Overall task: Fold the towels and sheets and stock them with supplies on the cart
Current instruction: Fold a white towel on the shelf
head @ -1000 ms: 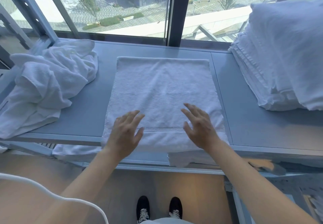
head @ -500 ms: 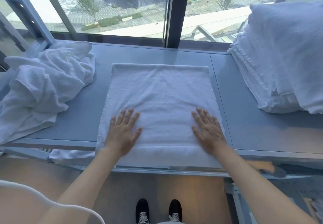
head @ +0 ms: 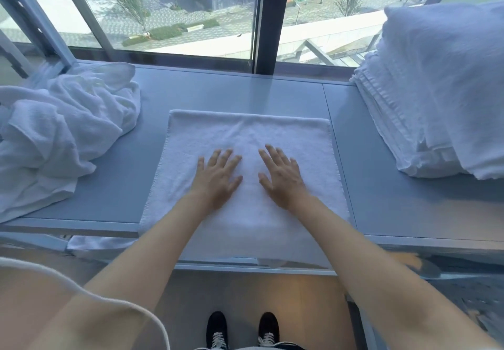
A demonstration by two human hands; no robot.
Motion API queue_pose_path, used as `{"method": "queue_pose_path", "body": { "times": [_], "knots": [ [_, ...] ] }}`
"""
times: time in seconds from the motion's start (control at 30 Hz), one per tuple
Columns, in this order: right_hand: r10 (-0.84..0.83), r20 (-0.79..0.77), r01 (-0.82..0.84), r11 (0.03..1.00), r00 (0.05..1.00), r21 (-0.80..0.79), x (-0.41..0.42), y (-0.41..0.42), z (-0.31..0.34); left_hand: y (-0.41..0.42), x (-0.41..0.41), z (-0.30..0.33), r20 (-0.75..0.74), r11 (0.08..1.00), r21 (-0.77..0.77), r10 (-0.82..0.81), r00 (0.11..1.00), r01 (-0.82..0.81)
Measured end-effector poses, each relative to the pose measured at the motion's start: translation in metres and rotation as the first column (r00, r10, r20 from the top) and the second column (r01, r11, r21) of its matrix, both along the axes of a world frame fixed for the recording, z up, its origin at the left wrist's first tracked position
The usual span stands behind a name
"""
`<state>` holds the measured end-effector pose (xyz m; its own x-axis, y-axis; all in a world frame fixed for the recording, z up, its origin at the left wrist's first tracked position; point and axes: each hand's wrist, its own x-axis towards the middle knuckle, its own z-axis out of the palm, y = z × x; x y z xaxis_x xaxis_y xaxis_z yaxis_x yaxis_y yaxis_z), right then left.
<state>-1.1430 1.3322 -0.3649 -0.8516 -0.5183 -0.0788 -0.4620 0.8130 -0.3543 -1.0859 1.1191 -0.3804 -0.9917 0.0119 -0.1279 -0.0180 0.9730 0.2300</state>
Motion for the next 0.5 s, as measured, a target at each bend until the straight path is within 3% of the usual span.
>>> {"method": "queue_pose_path", "body": {
  "times": [0.13,0.33,0.4,0.5],
  "knots": [
    [-0.027,-0.016,0.028,0.996,1.0,0.085,-0.031,0.009,-0.005,-0.011,0.016,-0.005,-0.014,0.999,-0.031,0.019,1.0,-0.019],
    [0.042,-0.066,-0.038,0.998,0.997,0.055,0.031,0.039,-0.017,0.004,0.06,0.003,-0.131,1.0,-0.007,0.015,0.991,-0.016],
    [0.039,-0.065,-0.036,0.998,0.997,0.043,0.049,0.05,-0.019,0.003,0.05,0.005,-0.169,1.0,-0.028,0.003,0.986,-0.008],
    [0.03,-0.062,-0.026,0.997,0.998,0.069,0.048,0.049,-0.019,-0.004,0.019,0.002,-0.107,0.997,-0.02,0.078,0.991,-0.081]
  ]
}}
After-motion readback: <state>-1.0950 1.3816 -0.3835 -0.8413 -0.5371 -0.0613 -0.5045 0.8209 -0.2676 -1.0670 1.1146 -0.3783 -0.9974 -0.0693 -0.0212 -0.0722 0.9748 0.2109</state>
